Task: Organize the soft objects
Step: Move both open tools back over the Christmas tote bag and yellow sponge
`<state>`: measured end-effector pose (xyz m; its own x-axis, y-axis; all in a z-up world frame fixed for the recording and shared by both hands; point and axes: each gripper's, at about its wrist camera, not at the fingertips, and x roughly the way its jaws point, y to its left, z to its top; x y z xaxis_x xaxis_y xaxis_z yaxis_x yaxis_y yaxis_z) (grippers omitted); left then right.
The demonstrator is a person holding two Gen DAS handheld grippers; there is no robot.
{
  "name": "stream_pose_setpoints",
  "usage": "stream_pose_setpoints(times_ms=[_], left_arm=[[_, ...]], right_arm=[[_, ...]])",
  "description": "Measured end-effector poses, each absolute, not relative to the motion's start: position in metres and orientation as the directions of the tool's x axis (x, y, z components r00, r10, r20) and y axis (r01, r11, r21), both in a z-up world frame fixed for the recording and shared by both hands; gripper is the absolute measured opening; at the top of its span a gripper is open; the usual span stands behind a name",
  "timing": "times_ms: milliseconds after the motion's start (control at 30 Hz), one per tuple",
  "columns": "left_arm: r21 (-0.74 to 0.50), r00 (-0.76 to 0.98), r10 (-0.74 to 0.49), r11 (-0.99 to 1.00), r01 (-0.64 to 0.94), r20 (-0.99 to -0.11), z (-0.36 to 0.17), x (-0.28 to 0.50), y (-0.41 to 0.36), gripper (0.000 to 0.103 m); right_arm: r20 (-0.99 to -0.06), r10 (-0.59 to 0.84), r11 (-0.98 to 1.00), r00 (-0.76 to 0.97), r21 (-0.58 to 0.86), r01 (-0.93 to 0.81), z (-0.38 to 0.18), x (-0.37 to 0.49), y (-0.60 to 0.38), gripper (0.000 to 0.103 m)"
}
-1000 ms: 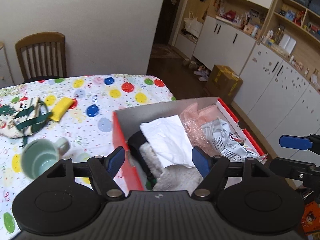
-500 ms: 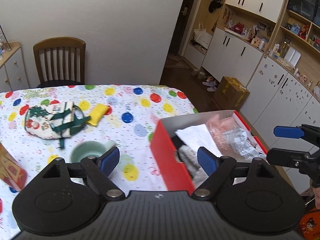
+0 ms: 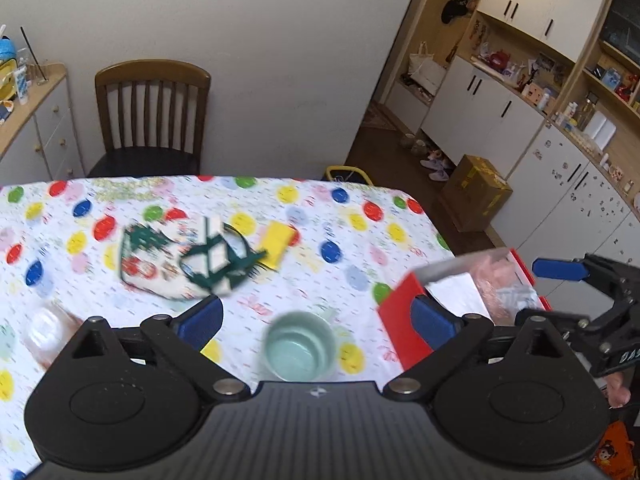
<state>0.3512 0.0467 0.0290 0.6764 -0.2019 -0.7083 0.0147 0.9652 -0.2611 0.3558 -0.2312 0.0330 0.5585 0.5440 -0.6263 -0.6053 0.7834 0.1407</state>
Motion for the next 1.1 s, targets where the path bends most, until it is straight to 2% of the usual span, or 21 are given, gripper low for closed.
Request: stream_pose_setpoints(times_ms=[267, 500, 700, 1100], left_arm=[[-0.237, 0.692, -0.193, 0.971, 0.033, -0.696, 0.059, 0.39, 0.118, 0.101], [-0.155, 0.67, -0.172, 0.984, 0.085, -0.722, 0.048, 0.431, 0.16, 0.101], [-0.162, 0.624, -0.17, 0.984, 0.07, -0.763, 0.018, 0.468, 0.199, 0.101], [-0.202, 0.5, -0.192, 0.979, 0.034, -0.844, -0.078, 0.531, 0.24, 0.1]], right_arm=[[-0.663, 0.528, 0.786, 0.531, 0.145, -0.6, 0.026, 0.387, -0.171, 0.102], [-0.713, 0.485, 0.811, 0.506, 0.151, -0.565, 0.003, 0.421, -0.126, 0.102], [-0.745, 0.449, 0.842, 0.492, 0.17, -0.511, -0.014, 0.455, -0.104, 0.101], [-0.818, 0.309, 0.93, 0.485, 0.153, -0.335, -0.067, 0.529, -0.071, 0.095]])
